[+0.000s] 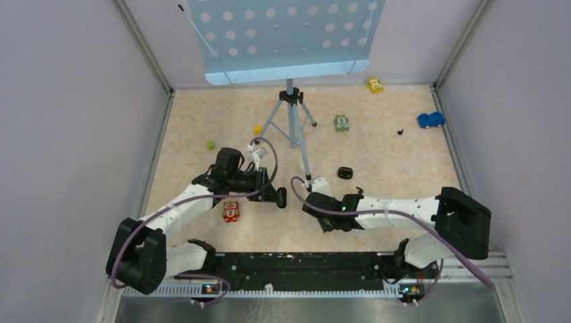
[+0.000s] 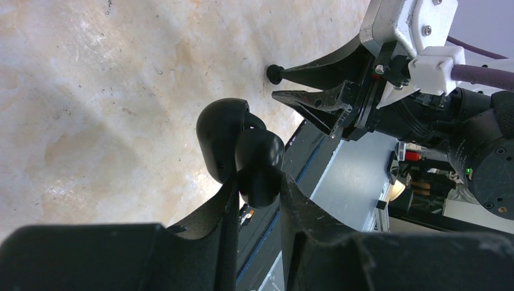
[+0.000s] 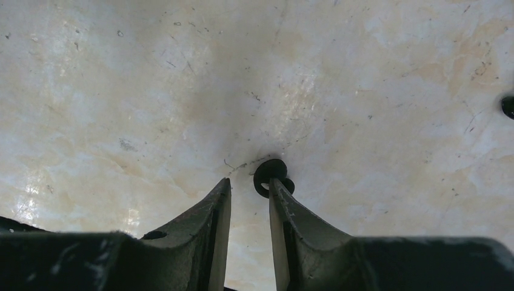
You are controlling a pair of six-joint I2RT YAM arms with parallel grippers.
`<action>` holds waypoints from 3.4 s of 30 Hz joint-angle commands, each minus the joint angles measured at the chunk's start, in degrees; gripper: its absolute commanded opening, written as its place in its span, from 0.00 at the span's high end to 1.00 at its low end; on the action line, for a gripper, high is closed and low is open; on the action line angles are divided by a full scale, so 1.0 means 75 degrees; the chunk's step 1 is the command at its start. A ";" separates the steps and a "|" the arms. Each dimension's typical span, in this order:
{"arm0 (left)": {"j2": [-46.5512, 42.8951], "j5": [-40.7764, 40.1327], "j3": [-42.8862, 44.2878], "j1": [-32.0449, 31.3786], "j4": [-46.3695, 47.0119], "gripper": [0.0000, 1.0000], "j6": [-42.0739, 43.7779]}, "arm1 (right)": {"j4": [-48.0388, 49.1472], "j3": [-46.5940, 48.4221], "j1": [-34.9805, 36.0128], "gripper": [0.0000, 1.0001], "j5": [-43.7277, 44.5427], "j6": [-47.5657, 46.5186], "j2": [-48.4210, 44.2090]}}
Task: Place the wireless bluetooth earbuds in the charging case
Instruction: Adjust the left earbud at the center of the board, then pick up the left earbud from the center of the board, then pick up the left earbud from the left side groove of the charging case.
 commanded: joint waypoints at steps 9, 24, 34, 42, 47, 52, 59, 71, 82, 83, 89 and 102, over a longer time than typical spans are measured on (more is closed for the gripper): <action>-0.0016 0.0208 0.0208 0.0036 0.0234 1.00 0.0060 | -0.0357 0.0392 0.0083 0.73 0.0533 0.0139 0.0373; -0.0136 0.0299 0.0120 0.0035 0.0315 1.00 -0.0094 | -0.0578 0.0460 0.0076 0.78 0.0845 0.0213 0.0443; -0.0201 0.0294 0.0135 0.0036 0.0304 1.00 -0.0118 | -0.0624 0.0544 0.0076 0.79 0.0984 0.0118 0.0498; -0.0210 0.0287 0.0127 0.0038 0.0304 1.00 -0.0124 | -0.0758 0.0536 0.0083 1.00 0.1270 0.0268 0.0161; -0.0163 0.0331 0.0145 0.0035 0.0270 1.00 0.0009 | -0.0720 0.0480 0.0084 1.00 0.1279 0.0381 -0.0428; -0.0141 0.0551 0.0216 0.0038 0.0376 1.00 0.0134 | -0.0354 0.0305 -0.0027 1.00 0.0707 0.0813 -0.1578; -0.0299 0.0920 0.0092 0.0035 0.1062 1.00 -0.0121 | 0.1752 -0.0897 -0.0558 1.00 -0.0697 0.1965 -0.3744; -0.0587 0.1256 -0.0411 0.0038 0.2534 1.00 -0.1211 | 0.4227 -0.0986 -0.0640 1.00 -0.1372 0.2796 -0.3316; -0.0753 0.1065 -0.0489 0.0036 0.2473 1.00 -0.1307 | 0.5145 -0.1003 -0.0618 1.00 -0.1050 0.3105 -0.2677; -0.0756 0.1054 -0.0496 0.0035 0.2456 1.00 -0.1305 | 0.5176 -0.1004 -0.0622 1.00 -0.1034 0.3105 -0.2652; -0.0782 0.1005 -0.0558 0.0028 0.2503 1.00 -0.1346 | 0.5207 -0.0907 -0.0617 1.00 -0.0993 0.3119 -0.2411; -0.0629 0.0981 -0.0586 0.0034 0.2558 1.00 -0.1402 | 0.5099 -0.0542 -0.0600 1.00 -0.0778 0.2934 -0.1592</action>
